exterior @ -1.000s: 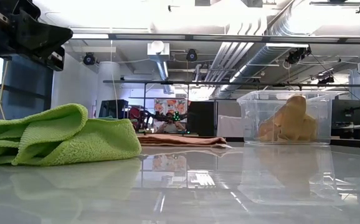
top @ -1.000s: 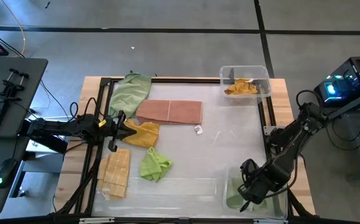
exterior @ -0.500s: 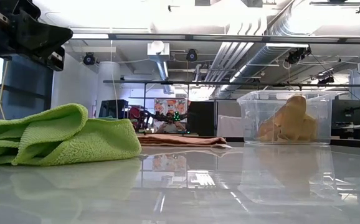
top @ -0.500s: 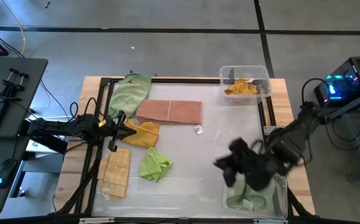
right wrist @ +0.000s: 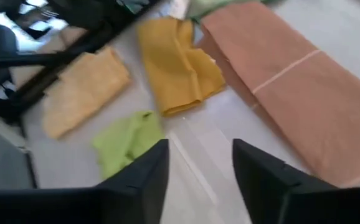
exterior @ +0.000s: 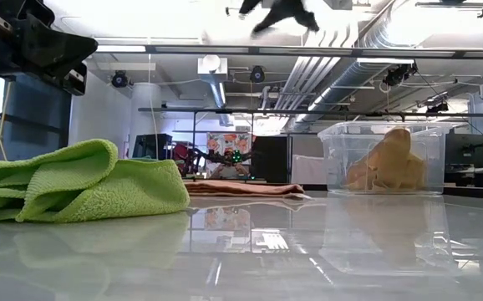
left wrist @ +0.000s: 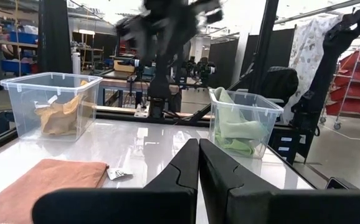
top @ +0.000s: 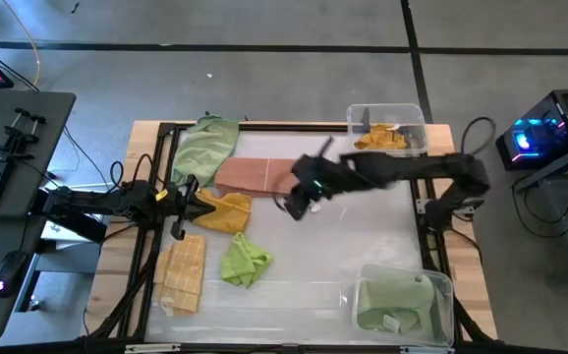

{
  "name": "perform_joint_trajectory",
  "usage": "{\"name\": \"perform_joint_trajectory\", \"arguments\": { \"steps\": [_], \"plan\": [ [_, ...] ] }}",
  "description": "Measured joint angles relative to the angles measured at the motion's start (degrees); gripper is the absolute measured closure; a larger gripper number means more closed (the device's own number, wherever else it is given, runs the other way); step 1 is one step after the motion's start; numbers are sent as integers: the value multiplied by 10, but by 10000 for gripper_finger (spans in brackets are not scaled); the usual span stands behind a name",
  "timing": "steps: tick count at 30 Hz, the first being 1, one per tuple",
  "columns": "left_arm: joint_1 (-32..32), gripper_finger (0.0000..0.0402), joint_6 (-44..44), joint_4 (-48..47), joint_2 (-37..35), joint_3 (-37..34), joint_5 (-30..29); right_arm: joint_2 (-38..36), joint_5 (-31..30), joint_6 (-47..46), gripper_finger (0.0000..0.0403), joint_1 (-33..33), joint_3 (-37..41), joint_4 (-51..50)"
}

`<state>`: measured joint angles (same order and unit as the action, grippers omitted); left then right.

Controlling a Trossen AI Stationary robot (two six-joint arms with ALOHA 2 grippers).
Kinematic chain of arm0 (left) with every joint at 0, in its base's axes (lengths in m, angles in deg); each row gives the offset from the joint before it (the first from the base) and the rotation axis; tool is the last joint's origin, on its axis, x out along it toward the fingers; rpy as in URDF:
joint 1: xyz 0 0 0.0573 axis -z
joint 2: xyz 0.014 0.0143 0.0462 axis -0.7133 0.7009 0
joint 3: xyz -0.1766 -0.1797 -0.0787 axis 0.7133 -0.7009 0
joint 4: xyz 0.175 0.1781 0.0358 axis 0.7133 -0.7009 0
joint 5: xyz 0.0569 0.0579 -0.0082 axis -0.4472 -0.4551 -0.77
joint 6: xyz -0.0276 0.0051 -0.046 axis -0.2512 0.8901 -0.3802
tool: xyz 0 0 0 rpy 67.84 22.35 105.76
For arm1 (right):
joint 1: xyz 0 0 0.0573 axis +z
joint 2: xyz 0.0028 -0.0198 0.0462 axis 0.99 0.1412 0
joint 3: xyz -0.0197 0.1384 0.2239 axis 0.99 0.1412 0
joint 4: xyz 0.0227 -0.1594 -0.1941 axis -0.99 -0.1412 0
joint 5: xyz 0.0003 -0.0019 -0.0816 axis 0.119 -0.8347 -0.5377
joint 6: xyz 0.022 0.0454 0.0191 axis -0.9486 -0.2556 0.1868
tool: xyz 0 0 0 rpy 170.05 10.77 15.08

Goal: Sort microfiber towel by color & place in baskets
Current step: Put the light orange towel into the top transparent bin

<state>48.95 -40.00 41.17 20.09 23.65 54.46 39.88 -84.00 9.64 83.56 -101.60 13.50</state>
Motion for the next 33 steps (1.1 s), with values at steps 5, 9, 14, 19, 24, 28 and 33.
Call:
{"name": "perform_joint_trajectory", "arguments": {
  "steps": [5, 9, 14, 19, 24, 28, 33],
  "plan": [
    [0, 401, 0, 0, 0, 0, 0, 76, 38, 94, 161, -66, 0, 40],
    [0, 402, 0, 0, 0, 0, 0, 130, 38, 153, 141, -99, 0, 67],
    [0, 401, 0, 0, 0, 0, 0, 194, 39, 216, 139, -139, 0, 73],
    [0, 401, 0, 0, 0, 0, 0, 250, 41, 252, 139, -165, 0, 88],
    [0, 401, 0, 0, 0, 0, 0, 290, 54, 320, 141, -172, 0, 121],
    [0, 401, 0, 0, 0, 0, -2, 308, 98, 352, 171, -176, -1, 134],
    [0, 402, 0, 0, 0, 0, -4, 326, 102, 366, 267, -176, -4, 119]
  ]
}}
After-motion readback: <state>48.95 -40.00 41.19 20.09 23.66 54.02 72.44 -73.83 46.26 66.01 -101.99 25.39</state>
